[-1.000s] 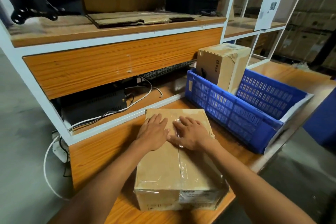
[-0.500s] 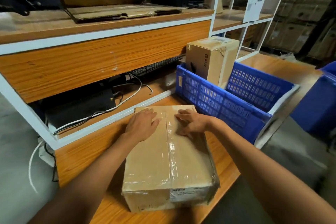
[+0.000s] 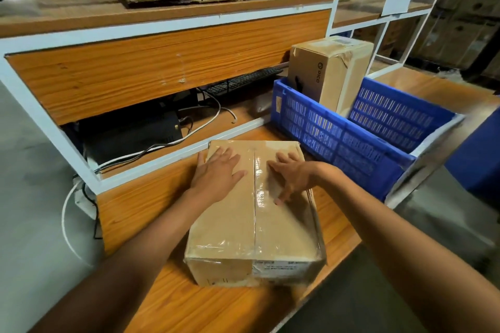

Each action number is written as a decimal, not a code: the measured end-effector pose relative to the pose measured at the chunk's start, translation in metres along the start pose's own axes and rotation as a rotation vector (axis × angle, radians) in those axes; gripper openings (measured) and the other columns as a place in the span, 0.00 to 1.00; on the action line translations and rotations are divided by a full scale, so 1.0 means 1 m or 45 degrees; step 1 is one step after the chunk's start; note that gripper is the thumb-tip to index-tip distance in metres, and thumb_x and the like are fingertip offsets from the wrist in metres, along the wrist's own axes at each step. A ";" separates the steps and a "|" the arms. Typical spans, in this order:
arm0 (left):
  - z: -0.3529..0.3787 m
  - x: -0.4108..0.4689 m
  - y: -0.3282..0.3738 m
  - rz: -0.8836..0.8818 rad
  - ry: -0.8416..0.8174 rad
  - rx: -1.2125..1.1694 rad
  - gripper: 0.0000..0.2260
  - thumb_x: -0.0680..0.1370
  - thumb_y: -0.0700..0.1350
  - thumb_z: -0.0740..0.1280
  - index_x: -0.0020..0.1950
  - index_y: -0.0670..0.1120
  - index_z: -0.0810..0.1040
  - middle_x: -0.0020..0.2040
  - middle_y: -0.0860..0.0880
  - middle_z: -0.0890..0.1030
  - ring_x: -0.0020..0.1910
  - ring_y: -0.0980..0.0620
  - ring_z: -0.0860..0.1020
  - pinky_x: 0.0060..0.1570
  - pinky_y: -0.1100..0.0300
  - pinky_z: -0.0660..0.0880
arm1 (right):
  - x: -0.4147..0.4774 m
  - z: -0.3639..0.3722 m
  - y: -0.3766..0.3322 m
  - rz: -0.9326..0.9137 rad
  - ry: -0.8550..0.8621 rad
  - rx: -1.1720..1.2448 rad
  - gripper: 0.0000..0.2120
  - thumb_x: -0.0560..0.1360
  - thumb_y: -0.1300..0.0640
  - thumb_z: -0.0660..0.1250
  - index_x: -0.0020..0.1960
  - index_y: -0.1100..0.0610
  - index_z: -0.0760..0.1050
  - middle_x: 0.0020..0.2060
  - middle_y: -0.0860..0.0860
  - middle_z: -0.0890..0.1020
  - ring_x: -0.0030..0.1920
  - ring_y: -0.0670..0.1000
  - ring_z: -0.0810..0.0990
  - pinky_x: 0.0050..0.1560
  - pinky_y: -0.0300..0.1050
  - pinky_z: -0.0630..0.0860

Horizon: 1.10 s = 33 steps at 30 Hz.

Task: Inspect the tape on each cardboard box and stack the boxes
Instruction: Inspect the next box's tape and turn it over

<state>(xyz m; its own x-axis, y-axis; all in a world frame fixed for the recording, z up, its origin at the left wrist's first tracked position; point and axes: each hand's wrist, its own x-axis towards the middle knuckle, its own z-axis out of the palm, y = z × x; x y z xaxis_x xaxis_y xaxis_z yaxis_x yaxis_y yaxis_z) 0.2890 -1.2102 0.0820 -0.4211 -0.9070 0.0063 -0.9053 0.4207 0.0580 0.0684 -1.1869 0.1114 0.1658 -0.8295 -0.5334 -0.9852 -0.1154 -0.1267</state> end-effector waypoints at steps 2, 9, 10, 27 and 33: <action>-0.007 -0.007 0.003 0.046 0.056 0.100 0.23 0.84 0.60 0.52 0.78 0.54 0.63 0.81 0.50 0.59 0.80 0.47 0.53 0.77 0.38 0.47 | -0.009 -0.002 -0.008 -0.048 0.097 -0.003 0.52 0.70 0.37 0.75 0.82 0.49 0.48 0.79 0.52 0.53 0.78 0.62 0.51 0.76 0.66 0.58; 0.005 -0.043 0.002 0.066 -0.160 -0.045 0.30 0.81 0.67 0.49 0.82 0.59 0.47 0.82 0.54 0.42 0.81 0.49 0.39 0.74 0.33 0.38 | -0.034 0.060 -0.021 -0.019 0.433 0.036 0.40 0.76 0.27 0.53 0.81 0.40 0.44 0.81 0.48 0.40 0.80 0.54 0.37 0.76 0.70 0.41; 0.008 -0.042 0.002 0.041 -0.172 -0.020 0.31 0.81 0.67 0.48 0.81 0.59 0.46 0.82 0.55 0.40 0.80 0.48 0.38 0.73 0.32 0.37 | -0.032 0.067 -0.020 -0.032 0.474 -0.016 0.39 0.76 0.26 0.50 0.81 0.38 0.44 0.81 0.48 0.40 0.80 0.54 0.36 0.76 0.70 0.40; -0.005 -0.064 -0.014 0.106 -0.413 -0.266 0.51 0.69 0.71 0.68 0.81 0.60 0.41 0.80 0.55 0.32 0.78 0.50 0.30 0.77 0.40 0.42 | -0.058 0.084 -0.022 -0.148 0.504 0.136 0.53 0.60 0.13 0.39 0.80 0.37 0.49 0.82 0.49 0.43 0.81 0.51 0.39 0.77 0.69 0.46; -0.001 -0.066 -0.026 0.155 -0.469 -0.339 0.60 0.60 0.71 0.76 0.80 0.63 0.41 0.79 0.59 0.30 0.76 0.54 0.27 0.78 0.39 0.43 | -0.064 0.088 -0.009 -0.294 0.428 0.275 0.54 0.59 0.15 0.56 0.80 0.36 0.53 0.81 0.47 0.39 0.79 0.50 0.32 0.78 0.68 0.45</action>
<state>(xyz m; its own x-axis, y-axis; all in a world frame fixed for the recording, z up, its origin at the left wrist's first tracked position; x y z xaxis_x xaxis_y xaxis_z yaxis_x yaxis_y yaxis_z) 0.3407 -1.1609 0.0809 -0.5586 -0.7639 -0.3231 -0.8227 0.4605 0.3335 0.0704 -1.0845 0.0736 0.3214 -0.9308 -0.1742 -0.8865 -0.2311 -0.4008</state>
